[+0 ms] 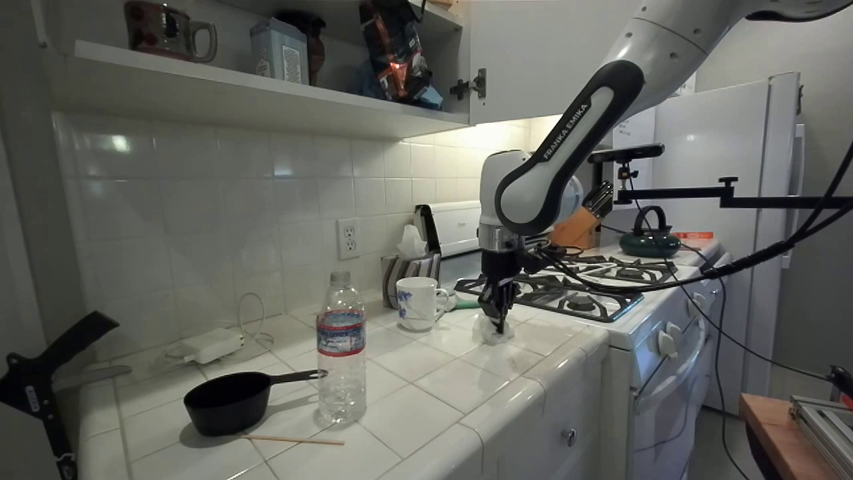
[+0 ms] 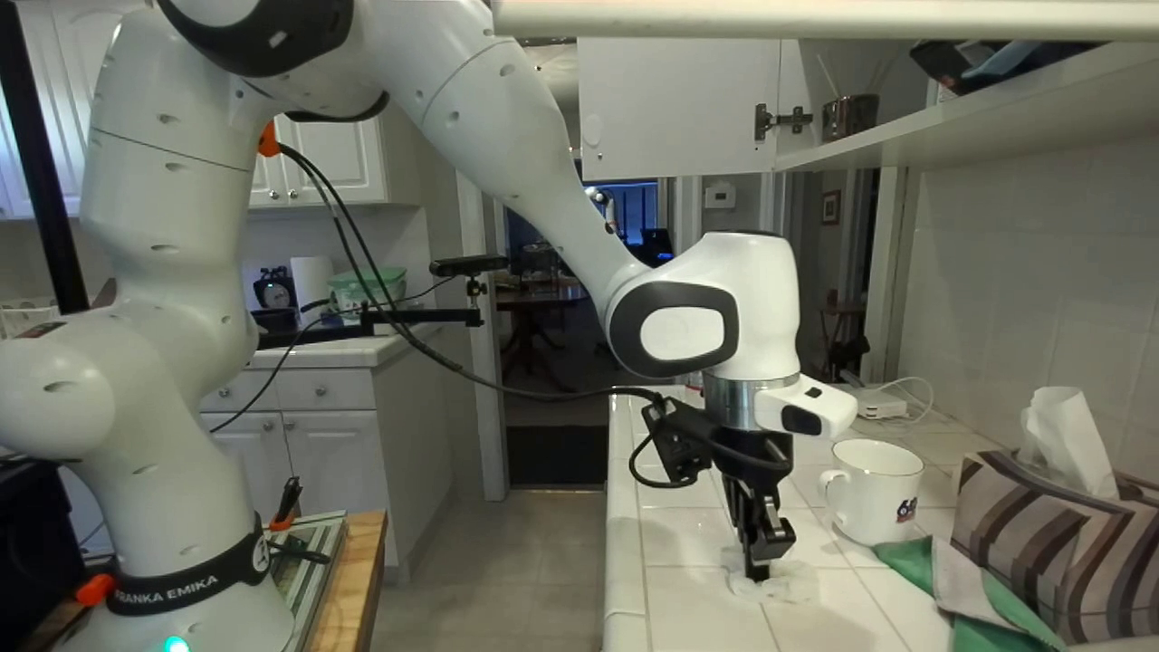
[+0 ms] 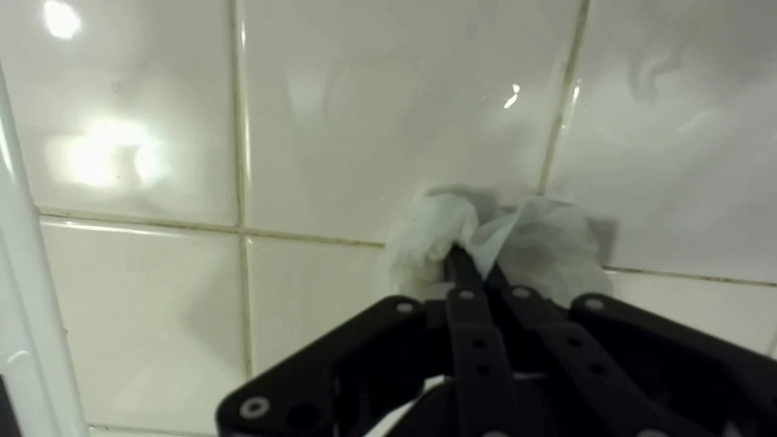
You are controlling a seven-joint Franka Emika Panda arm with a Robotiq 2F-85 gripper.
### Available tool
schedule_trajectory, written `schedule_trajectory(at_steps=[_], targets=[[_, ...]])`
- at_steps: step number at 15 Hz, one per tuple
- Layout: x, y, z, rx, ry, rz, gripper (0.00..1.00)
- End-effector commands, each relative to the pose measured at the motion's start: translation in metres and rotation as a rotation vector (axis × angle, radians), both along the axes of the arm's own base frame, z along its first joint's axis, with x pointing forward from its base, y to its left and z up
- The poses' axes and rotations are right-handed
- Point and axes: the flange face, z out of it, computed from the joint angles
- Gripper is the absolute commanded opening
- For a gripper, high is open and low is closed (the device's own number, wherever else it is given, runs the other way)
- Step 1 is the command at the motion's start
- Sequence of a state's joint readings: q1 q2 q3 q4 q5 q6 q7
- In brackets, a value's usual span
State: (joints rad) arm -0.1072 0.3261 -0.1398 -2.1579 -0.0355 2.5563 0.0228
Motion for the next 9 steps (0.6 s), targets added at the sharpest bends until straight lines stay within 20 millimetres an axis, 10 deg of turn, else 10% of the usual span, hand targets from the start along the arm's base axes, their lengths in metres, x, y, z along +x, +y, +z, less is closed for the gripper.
schedule_trajectory(at_steps=[1,9], targets=[[0.009,0.03,-0.001,-0.006,-0.007,0.079,0.01],[0.09,0.119,0.023,-0.025,-0.117,0.282,0.01]])
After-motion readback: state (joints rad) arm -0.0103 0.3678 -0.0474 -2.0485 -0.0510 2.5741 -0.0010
